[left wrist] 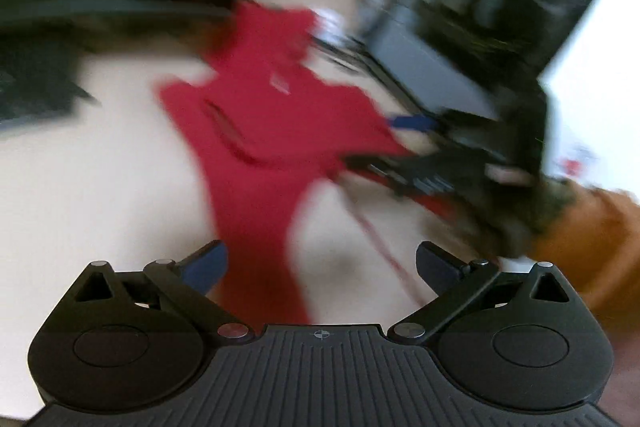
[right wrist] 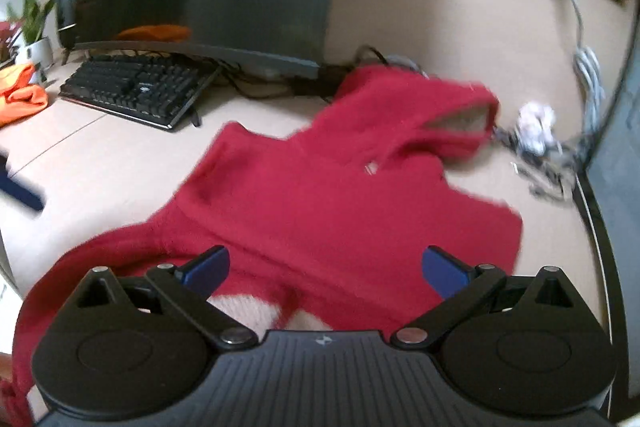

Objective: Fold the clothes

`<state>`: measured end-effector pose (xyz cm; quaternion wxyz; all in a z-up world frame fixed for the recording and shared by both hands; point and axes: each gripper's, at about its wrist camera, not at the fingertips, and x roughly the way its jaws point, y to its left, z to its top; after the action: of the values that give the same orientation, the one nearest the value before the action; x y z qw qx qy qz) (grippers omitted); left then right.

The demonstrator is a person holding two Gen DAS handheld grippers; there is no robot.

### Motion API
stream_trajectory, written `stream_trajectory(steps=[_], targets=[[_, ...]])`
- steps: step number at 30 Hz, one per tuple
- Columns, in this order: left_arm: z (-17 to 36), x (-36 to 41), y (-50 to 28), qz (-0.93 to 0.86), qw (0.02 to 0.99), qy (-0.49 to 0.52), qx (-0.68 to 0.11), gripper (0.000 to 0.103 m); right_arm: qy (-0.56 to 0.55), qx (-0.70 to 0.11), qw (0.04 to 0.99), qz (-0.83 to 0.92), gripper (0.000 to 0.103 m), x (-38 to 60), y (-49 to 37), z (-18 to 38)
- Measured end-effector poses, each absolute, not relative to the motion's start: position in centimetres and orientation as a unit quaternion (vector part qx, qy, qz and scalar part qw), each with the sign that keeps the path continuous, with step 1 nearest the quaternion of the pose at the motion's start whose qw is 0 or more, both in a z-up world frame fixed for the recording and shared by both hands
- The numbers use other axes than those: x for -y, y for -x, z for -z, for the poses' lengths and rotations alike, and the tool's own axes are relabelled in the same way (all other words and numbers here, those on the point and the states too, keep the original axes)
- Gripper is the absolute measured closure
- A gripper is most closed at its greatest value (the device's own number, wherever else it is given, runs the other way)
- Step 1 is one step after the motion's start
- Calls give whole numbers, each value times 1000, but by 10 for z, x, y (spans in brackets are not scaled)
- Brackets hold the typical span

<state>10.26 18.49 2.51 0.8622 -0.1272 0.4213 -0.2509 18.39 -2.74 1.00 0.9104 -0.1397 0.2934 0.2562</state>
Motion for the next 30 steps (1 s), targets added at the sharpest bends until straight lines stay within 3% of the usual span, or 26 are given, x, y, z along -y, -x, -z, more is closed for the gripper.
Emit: stream_trajectory(steps=[3, 5, 7, 9, 14, 17, 25, 30], targets=[[-22, -190, -107, 196, 875, 125, -424, 0, 162, -264, 911, -274, 0, 6, -187, -10], [-20, -193, -111, 158, 883, 124, -425, 1, 161, -256, 908, -290, 11, -12, -195, -8], [-18, -196, -113, 123, 888, 122, -426, 0, 165, -260, 900, -308, 36, -30, -198, -5], [-17, -193, -110, 109, 888, 118, -431, 0, 177, -264, 892, -322, 47, -46, -198, 1], [-9, -212, -95, 84, 891, 127, -428, 0, 202, -267, 882, -331, 62, -62, -194, 17], [-9, -212, -94, 74, 895, 123, -423, 0, 176, -256, 892, -327, 86, -53, -192, 13], [-19, -157, -127, 154, 900, 30, -406, 0, 73, -152, 967, -192, 91, 56, -173, -78], [-26, -92, -173, 226, 902, -43, -365, 0, 96, -56, 991, -69, 91, 121, -140, -130]])
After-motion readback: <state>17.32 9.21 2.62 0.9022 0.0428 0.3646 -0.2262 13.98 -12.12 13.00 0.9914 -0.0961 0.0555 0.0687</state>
